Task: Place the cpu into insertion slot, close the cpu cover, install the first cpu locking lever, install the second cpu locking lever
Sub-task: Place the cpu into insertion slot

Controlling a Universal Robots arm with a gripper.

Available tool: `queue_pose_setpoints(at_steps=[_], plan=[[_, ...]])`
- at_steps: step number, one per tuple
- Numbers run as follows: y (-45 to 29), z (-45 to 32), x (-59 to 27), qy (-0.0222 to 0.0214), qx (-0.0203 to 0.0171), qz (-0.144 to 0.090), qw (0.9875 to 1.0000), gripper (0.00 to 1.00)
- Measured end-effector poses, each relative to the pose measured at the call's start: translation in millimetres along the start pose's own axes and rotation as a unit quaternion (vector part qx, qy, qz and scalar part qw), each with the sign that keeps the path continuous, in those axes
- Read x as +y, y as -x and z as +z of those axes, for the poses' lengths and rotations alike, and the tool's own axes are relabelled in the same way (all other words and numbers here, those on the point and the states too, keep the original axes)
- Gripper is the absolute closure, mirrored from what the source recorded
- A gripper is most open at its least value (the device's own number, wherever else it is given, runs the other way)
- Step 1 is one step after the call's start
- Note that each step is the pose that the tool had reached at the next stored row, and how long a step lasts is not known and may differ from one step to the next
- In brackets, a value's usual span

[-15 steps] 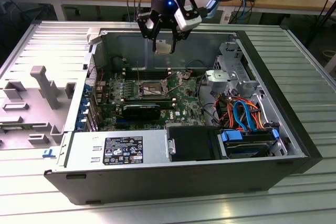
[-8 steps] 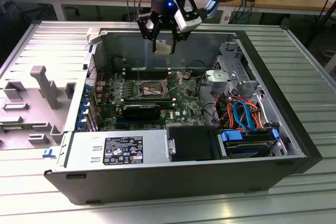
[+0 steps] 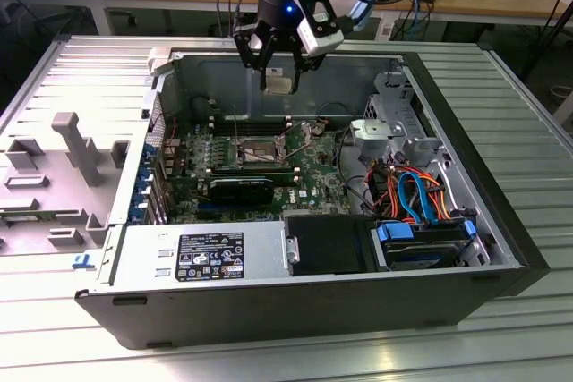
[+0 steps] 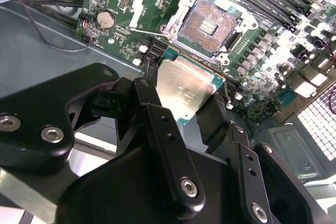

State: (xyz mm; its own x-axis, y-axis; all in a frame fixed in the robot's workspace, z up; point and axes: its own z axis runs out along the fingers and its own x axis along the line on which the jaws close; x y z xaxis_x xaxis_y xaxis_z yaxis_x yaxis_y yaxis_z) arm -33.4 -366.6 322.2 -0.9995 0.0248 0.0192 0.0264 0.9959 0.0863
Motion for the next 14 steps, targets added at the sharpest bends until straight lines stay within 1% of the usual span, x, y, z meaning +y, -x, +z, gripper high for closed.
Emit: queue_pose_setpoints(at_steps=[6, 14], plan=[[0.1, 1.9, -0.7, 0.0000, 0.0000, 0.000, 1.0000, 0.46], [0.1, 2.3, -1.6, 0.0000, 0.0000, 0.000, 1.0000, 0.46]])
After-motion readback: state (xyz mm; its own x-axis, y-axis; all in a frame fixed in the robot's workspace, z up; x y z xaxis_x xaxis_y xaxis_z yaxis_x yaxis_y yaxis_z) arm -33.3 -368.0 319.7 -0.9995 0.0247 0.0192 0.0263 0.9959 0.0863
